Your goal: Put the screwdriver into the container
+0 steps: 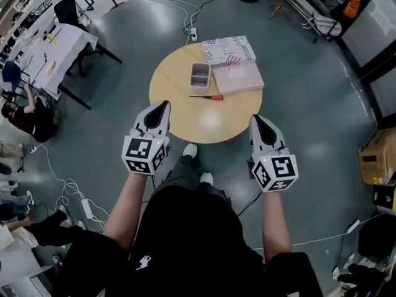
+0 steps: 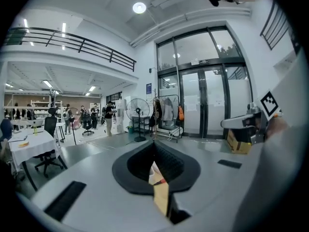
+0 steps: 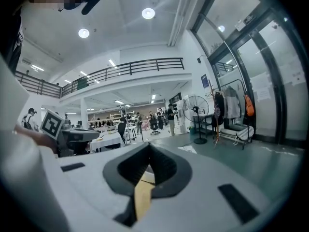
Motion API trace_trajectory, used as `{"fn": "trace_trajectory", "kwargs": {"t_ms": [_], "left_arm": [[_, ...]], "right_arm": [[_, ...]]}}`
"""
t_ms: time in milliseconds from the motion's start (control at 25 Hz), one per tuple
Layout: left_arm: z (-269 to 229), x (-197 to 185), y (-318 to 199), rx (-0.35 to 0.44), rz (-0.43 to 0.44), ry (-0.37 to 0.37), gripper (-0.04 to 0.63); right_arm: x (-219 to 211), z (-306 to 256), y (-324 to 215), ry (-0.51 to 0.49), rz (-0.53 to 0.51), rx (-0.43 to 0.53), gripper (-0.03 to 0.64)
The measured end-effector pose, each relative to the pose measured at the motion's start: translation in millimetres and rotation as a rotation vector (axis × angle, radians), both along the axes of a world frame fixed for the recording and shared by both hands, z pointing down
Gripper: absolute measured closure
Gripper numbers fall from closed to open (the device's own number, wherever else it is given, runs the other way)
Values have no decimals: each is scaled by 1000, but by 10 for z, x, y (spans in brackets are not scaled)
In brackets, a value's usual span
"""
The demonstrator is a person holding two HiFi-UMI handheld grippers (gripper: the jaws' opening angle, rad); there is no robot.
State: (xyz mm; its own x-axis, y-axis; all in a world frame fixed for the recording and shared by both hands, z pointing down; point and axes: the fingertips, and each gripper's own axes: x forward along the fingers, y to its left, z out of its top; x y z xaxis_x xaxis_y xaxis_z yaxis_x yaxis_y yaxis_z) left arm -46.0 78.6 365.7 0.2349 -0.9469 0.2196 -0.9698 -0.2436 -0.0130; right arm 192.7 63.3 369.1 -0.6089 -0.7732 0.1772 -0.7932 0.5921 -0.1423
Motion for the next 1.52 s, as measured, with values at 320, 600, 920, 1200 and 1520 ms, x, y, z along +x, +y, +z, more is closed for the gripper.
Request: {"fn": "trace_trajectory", "kwargs": {"t_ms": [320, 600, 920, 1200, 1520], "left_arm": [[1, -49, -585, 14, 60, 22, 594], [268, -45, -1033, -43, 167, 33, 594], [579, 84, -1500, -84, 335, -32, 594], [738, 92, -1837, -99, 421, -36, 594], [894, 172, -2036, -108, 536, -61, 594]], "right_arm": [[-45, -15, -413, -12, 41, 5, 615], [-147, 12, -846, -18, 109, -6, 615], [-343, -27, -1205, 29, 165, -9, 615], [-563, 33, -1451, 86, 187, -24, 615], [-739, 189, -1653, 120, 228, -56, 615]]}}
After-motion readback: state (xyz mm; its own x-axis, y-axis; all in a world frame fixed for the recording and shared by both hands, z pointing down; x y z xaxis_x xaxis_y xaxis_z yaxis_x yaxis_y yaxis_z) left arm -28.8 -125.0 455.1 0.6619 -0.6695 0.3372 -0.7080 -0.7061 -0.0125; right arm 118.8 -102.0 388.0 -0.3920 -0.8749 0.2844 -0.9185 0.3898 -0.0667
